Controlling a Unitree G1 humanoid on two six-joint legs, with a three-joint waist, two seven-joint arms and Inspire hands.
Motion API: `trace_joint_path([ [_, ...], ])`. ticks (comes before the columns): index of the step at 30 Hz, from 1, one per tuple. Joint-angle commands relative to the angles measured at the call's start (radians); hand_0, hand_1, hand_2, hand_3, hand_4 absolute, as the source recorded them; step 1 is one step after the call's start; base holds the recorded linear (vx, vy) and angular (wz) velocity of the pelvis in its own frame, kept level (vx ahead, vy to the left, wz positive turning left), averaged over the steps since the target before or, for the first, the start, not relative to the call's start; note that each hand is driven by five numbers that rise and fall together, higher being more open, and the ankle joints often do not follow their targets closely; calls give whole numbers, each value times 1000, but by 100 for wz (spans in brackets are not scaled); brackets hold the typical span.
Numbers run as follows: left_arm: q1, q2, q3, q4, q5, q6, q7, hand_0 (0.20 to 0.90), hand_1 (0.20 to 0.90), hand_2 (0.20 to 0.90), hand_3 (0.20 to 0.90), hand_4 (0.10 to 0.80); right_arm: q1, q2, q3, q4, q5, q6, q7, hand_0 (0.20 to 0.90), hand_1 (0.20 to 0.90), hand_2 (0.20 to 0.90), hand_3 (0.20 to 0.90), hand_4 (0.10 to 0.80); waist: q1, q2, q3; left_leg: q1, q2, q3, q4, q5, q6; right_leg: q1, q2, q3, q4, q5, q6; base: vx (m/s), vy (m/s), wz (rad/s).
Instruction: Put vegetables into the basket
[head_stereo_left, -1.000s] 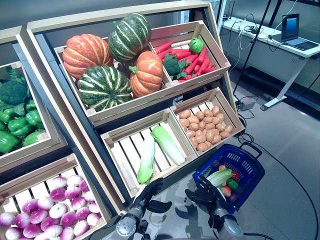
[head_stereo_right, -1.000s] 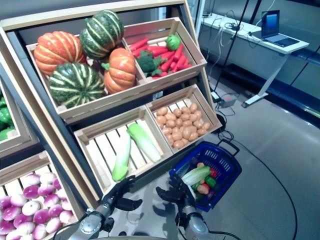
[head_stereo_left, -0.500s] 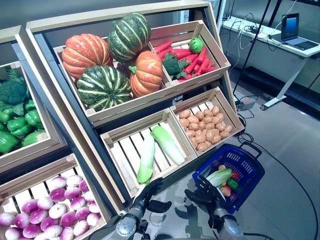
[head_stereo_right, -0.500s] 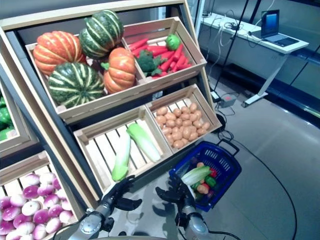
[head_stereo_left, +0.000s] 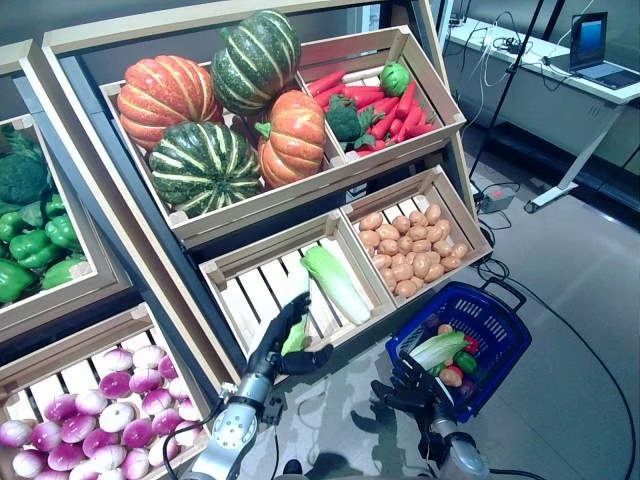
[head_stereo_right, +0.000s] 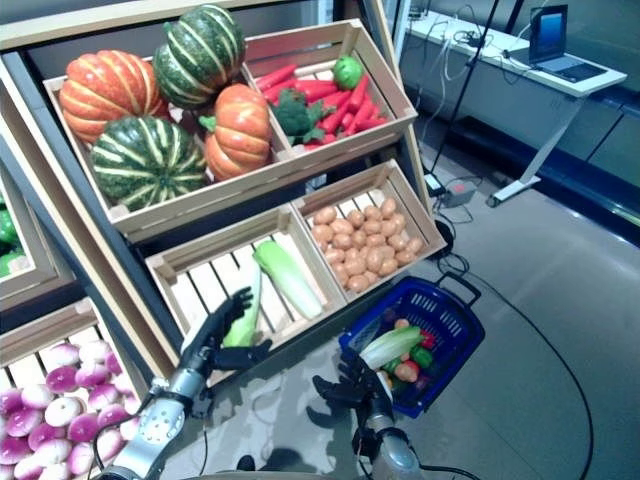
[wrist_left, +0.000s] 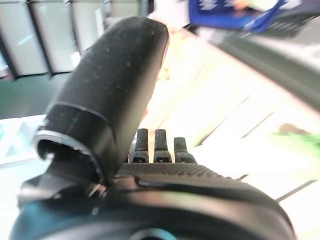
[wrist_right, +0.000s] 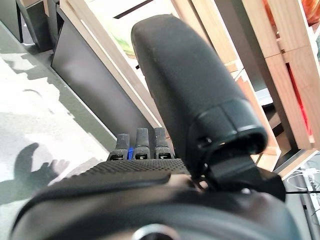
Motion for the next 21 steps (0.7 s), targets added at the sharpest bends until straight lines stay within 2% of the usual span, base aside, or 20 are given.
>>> trace_joint_path([
  [1,-124,26,43,-67,-30,-143,34,900,900,900,900,800,-55,20,-27,-118,-4,-79,9,900,900,900,900,800,-4,-13,12,17,-9,42,8,-62,25,-12,-11,94,8,11,-47,55,16,0],
  [4,-130,15,82,-66,-12,-125,114,900,900,900,900,800,-41,17,-24,-136,-26,-72,-1,900,900,900,900,800,-8,-12,8,16,-11,44,8,-61,22,-14,-13,97,6,12,-45,67,23,0],
  [5,-137,6,102,-58,29,-89,194,900,900,900,900,800,-37,15,-25,-143,-35,-68,-6,900,900,900,900,800,-10,-13,6,16,-11,45,8,-60,21,-14,-14,98,7,11,-45,71,19,0],
  [11,-207,10,120,4,179,79,382,900,900,900,900,800,-39,-12,-11,-178,-47,-48,-28,900,900,900,900,800,-26,-13,22,22,0,48,21,-47,19,-33,-18,112,72,-16,-52,95,46,-5],
  [13,-284,7,100,53,192,129,465,900,900,900,900,800,-72,-40,7,-192,-37,-47,-40,900,900,900,900,800,-38,-8,56,-32,11,40,99,-52,15,-97,-26,133,153,-38,-61,-73,130,-8],
  [17,-423,3,76,119,214,155,595,900,900,900,900,800,-154,-82,27,-203,-13,-55,-52,900,900,900,900,800,-56,-9,137,-176,18,17,279,-83,12,-258,-53,179,353,-93,-64,-191,125,-11],
  [19,-497,26,75,150,227,171,677,900,900,900,900,800,-192,-104,42,-217,9,-54,-66,900,900,900,900,800,-64,-25,195,-299,34,9,437,-129,16,-385,-75,220,520,-135,-68,-216,96,-7],
  [21,-536,41,82,170,220,172,707,900,900,900,900,800,-204,-118,47,-227,18,-54,-68,900,900,900,900,800,-68,-32,216,-364,42,3,498,-150,19,-444,-81,235,581,-156,-71,-153,59,-19],
])
